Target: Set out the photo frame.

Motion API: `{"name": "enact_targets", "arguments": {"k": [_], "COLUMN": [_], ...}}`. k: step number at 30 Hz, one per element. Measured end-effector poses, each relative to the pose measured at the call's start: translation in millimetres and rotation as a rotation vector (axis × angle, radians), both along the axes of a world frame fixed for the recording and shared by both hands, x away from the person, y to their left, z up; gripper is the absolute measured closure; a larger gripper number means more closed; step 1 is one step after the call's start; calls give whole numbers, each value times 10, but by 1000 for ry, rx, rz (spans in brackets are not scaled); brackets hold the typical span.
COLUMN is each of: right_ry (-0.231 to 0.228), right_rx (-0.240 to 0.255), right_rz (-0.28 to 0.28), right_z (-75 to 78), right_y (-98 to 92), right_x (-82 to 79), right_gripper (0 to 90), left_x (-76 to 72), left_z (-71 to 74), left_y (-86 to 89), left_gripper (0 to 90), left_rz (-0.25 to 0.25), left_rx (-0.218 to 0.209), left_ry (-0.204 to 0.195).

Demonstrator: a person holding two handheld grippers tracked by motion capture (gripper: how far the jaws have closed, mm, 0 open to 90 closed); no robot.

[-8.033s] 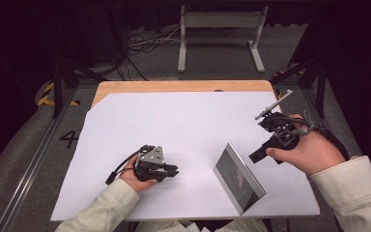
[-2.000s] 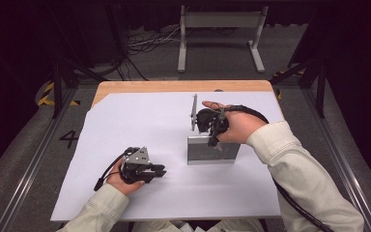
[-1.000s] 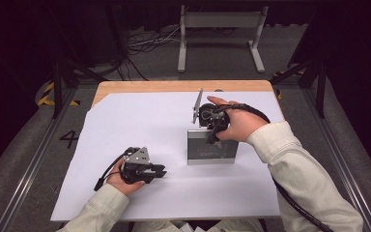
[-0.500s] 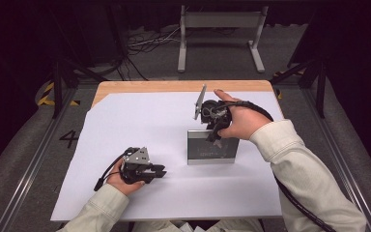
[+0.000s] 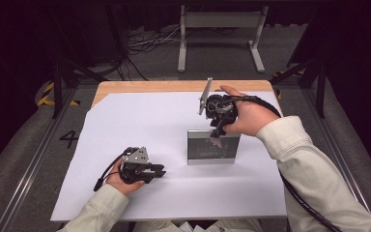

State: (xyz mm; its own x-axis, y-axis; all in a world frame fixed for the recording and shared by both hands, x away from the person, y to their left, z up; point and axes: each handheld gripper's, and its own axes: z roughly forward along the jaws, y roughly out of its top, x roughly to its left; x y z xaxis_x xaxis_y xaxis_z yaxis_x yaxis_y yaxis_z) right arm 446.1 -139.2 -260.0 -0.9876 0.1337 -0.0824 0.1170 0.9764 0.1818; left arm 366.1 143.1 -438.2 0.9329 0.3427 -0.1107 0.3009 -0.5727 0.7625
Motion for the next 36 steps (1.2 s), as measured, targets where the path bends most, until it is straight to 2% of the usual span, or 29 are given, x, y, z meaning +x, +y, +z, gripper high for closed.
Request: {"name": "enact_targets", "arguments": {"k": [13, 27, 36], "right_ry": [-26, -48, -61], "right_rx": [20, 34, 62], "right_rz": [-47, -99, -139], "right_z": [163, 201, 215], "right_y": [-299, -581, -771], "right_x": [-43, -95, -103], "right_gripper": [584, 565, 544], "left_x": [4, 17, 25], "left_z": [0, 0, -3], "left_y": [4, 3, -1], "left_gripper": [737, 732, 730], "left_rz": [8, 10, 11], "left_rx": [0, 1, -2], "left_ry": [0, -1, 3]}}
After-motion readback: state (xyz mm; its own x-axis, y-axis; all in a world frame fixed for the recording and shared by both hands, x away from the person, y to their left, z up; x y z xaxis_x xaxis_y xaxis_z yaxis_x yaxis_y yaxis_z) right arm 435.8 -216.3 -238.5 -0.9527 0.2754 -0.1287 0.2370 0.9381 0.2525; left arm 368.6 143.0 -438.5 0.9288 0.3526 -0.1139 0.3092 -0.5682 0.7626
